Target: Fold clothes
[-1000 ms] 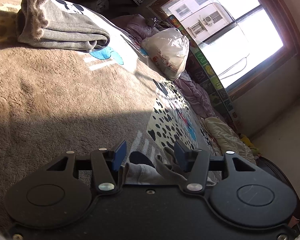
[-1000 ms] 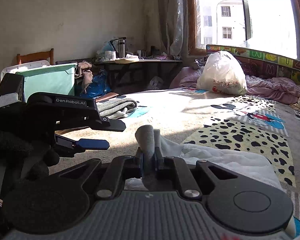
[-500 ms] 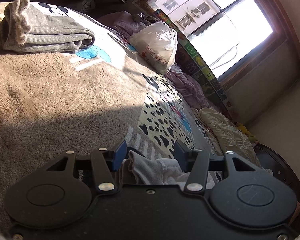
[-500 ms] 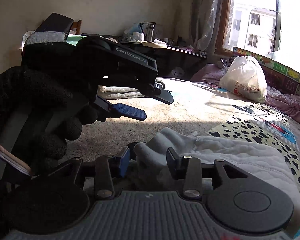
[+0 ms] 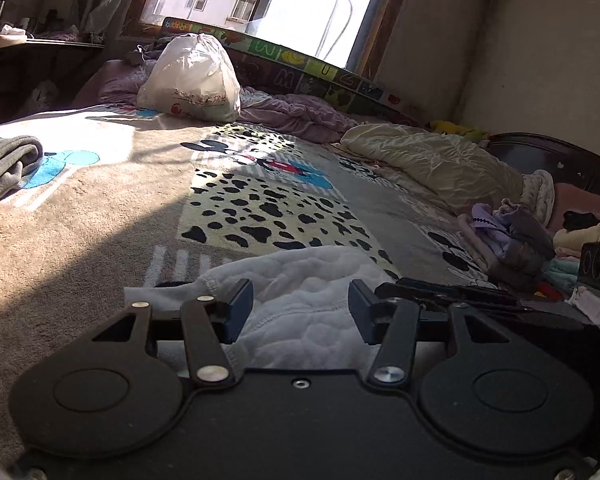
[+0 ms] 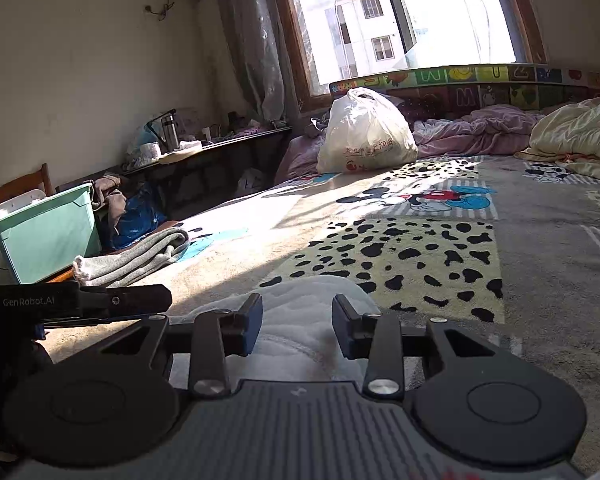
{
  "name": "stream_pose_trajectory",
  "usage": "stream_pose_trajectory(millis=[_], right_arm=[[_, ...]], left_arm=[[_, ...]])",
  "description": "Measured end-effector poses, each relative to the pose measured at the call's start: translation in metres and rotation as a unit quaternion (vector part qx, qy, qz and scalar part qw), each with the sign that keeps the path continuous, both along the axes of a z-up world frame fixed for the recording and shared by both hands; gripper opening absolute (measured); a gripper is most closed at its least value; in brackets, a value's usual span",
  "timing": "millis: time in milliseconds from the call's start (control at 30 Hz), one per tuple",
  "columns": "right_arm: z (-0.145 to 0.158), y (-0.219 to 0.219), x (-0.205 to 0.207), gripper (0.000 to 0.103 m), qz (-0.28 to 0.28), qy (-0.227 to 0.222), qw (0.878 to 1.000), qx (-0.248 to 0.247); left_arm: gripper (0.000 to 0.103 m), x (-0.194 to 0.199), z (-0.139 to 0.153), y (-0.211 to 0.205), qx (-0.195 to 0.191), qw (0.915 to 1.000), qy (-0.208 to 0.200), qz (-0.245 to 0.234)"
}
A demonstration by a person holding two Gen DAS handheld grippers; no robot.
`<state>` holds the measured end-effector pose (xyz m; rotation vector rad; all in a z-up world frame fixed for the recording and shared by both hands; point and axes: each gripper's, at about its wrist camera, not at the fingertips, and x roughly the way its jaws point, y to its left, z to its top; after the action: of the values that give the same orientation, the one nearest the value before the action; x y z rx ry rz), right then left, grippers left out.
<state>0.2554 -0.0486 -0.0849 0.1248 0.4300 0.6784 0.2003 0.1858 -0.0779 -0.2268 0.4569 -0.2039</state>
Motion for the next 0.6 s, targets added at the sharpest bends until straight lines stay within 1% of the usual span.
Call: stream_pose_trajectory(millis=[33, 67, 133, 167, 200, 233, 267, 333, 367, 433, 500, 533, 567, 600], right_arm=[[-0.007, 0.005, 0.005, 0.040, 0.006, 0.005, 1.000, -0.009], [-0.013, 0.010, 0.009, 0.040, 0.011, 0.008, 1.000, -0.023], [-0.030, 0.021, 0.017, 0.040, 0.022, 0.021, 0.998, -0.061], [-0.037, 0.024, 0.018, 0.040, 0.027, 0.016, 0.997, -0.075], [-0.043, 0.025, 0.016, 0.040, 0.033, 0.003, 0.996, -0.083], [-0.046, 0.024, 0.015, 0.041, 0.040, -0.002, 0.996, -0.085], [-0.046, 0.022, 0.017, 0.040, 0.045, 0.002, 0.996, -0.081], [-0.034, 0.013, 0.017, 0.040, 0.039, 0.005, 0.997, -0.066], [-0.026, 0.004, 0.014, 0.040, 0.027, 0.002, 0.998, -0.050], [-0.014, -0.018, 0.004, 0.042, -0.007, -0.004, 1.000, -0.011], [-0.011, -0.037, -0.011, 0.051, -0.034, -0.002, 0.999, 0.019], [-0.014, -0.044, -0.019, 0.057, -0.039, 0.001, 0.999, 0.027], [-0.018, -0.048, -0.027, 0.060, -0.040, 0.006, 0.999, 0.029], [-0.024, -0.049, -0.035, 0.061, -0.038, 0.013, 0.999, 0.024]], left_arm=[[0.052, 0.003, -0.005, -0.005, 0.028, 0.9996, 0.008, -0.002], [0.052, 0.006, -0.011, -0.011, 0.063, 0.9978, 0.020, -0.004], [0.052, 0.014, -0.023, -0.023, 0.135, 0.9899, 0.044, -0.008], [0.057, 0.016, -0.029, -0.028, 0.167, 0.9848, 0.047, -0.009], [0.058, 0.016, -0.031, -0.029, 0.179, 0.9829, 0.042, -0.004], [0.059, 0.017, -0.031, -0.027, 0.169, 0.9847, 0.044, 0.004], [0.059, 0.018, -0.030, -0.024, 0.158, 0.9864, 0.043, 0.009], [0.058, 0.015, -0.025, -0.017, 0.135, 0.9902, 0.033, 0.012], [0.057, 0.013, -0.022, -0.015, 0.128, 0.9914, 0.026, 0.009], [0.057, 0.006, -0.013, -0.016, 0.130, 0.9915, 0.005, -0.009], [0.058, -0.003, -0.006, -0.018, 0.132, 0.9902, -0.010, -0.045], [0.060, -0.008, -0.004, -0.020, 0.137, 0.9881, -0.018, -0.066], [0.060, -0.014, -0.003, -0.023, 0.153, 0.9843, -0.025, -0.084], [0.060, -0.019, -0.005, -0.029, 0.174, 0.9793, -0.029, -0.099]])
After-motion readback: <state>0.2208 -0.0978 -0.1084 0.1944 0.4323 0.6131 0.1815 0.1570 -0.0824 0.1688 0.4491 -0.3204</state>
